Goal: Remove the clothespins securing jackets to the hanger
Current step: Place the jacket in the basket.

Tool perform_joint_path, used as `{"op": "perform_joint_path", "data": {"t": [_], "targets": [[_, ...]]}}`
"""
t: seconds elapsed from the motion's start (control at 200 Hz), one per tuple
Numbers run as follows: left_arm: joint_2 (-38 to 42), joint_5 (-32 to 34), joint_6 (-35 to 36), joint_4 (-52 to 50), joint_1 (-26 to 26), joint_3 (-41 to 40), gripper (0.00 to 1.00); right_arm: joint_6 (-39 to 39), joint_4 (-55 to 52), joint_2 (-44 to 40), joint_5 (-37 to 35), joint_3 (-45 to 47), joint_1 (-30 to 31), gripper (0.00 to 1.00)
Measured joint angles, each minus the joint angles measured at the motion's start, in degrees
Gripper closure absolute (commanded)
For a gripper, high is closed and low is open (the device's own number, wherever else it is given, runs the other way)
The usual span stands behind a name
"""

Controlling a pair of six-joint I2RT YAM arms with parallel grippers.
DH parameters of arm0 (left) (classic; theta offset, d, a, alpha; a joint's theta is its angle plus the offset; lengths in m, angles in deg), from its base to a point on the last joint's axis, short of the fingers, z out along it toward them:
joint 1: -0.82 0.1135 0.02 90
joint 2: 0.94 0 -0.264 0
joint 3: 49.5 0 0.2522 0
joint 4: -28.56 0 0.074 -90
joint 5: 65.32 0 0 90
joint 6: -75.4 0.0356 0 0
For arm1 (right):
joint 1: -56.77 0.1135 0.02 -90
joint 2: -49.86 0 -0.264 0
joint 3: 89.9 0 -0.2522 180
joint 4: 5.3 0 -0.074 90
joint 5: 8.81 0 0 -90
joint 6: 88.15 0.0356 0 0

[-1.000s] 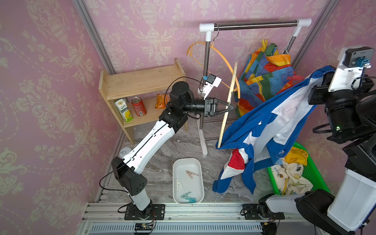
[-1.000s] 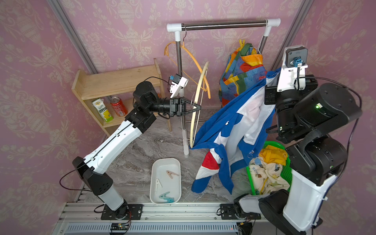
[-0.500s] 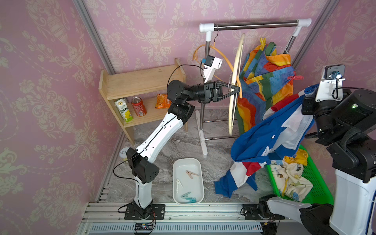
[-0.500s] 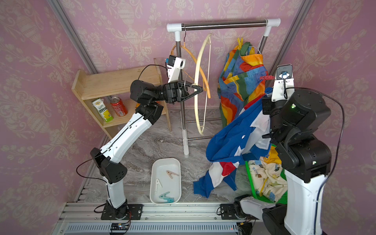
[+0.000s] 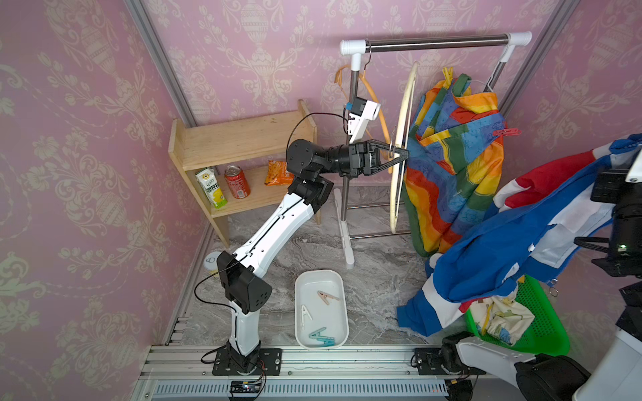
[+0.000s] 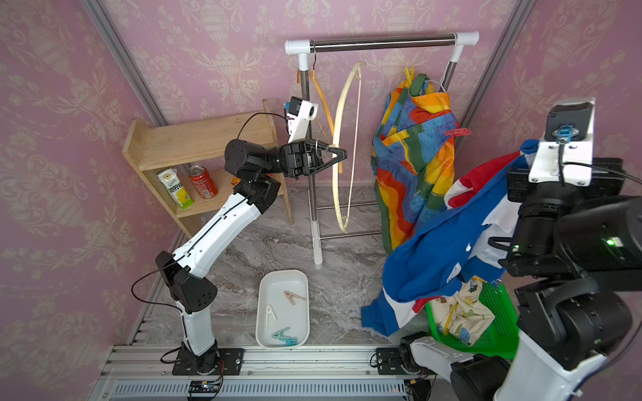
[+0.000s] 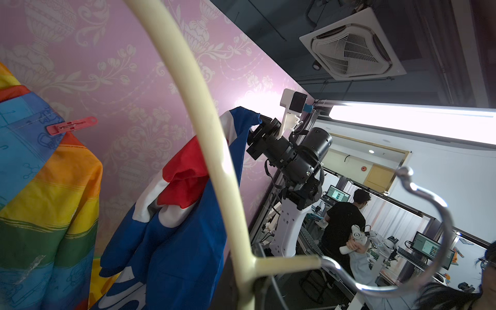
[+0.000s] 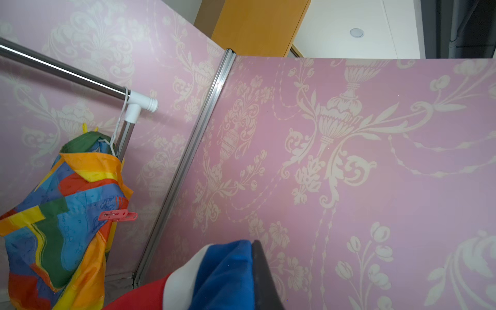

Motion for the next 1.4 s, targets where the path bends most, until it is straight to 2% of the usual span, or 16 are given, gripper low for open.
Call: {"op": "perform_joint_path", "data": {"t": [0.09, 0.165, 0.285, 0.415, 0.54, 0.645, 0.76, 0.976, 1.121, 1.266, 1.396], "targets": [[0.00, -0.02, -0.04, 0.13, -0.28, -0.63, 1.00, 0.50, -1.25, -1.70, -0.13, 8.02, -2.10, 0.99], [0.00, -0.07, -0.11, 0.11, -0.39, -1.05, 1.00, 2.93, -3.74, -2.19, 1.84, 14.01, -6.88, 0.99], [0.00, -0.44, -0.46, 0.15, -0.61, -1.14, 1.00, 10.05, -7.48, -0.83, 10.49, 19.91, -19.89, 0.99], [0.09, -0.72, -0.46, 0.11, -0.66, -1.57, 1.00, 17.81, -9.73, 1.90, 20.20, 22.51, -30.58, 0.99], [0.11, -1.64, -0.44, -0.11, -0.63, -1.77, 1.00, 26.67, -10.21, 3.82, 29.75, 23.34, -39.63, 1.00], [0.11, -2.14, -0.44, -0.09, -0.63, -1.77, 1.00, 33.24, -9.29, 1.07, 34.58, 30.67, -44.33, 1.00], [-0.35, -3.02, -0.50, -0.55, -0.52, -0.50, 1.00, 38.58, -9.49, -5.14, 37.86, 41.86, -46.42, 1.00], [-8.98, -4.24, -5.07, 0.83, -0.28, 17.25, 1.00, 46.64, -7.28, -13.81, 41.42, 61.44, -46.58, 0.98], [-10.80, -4.57, -5.79, -0.13, -0.20, 20.15, 1.00, 52.52, -6.16, -16.83, 44.65, 75.36, -46.58, 0.97], [-10.99, -5.16, -5.14, -3.10, 0.15, 21.42, 1.00, 57.11, -5.49, -14.82, 46.97, 82.93, -46.58, 0.97], [-10.99, -5.51, -4.46, -3.80, 0.92, 22.77, 1.00, 61.02, -3.96, -5.62, 46.88, 82.58, -46.58, 0.99]]}}
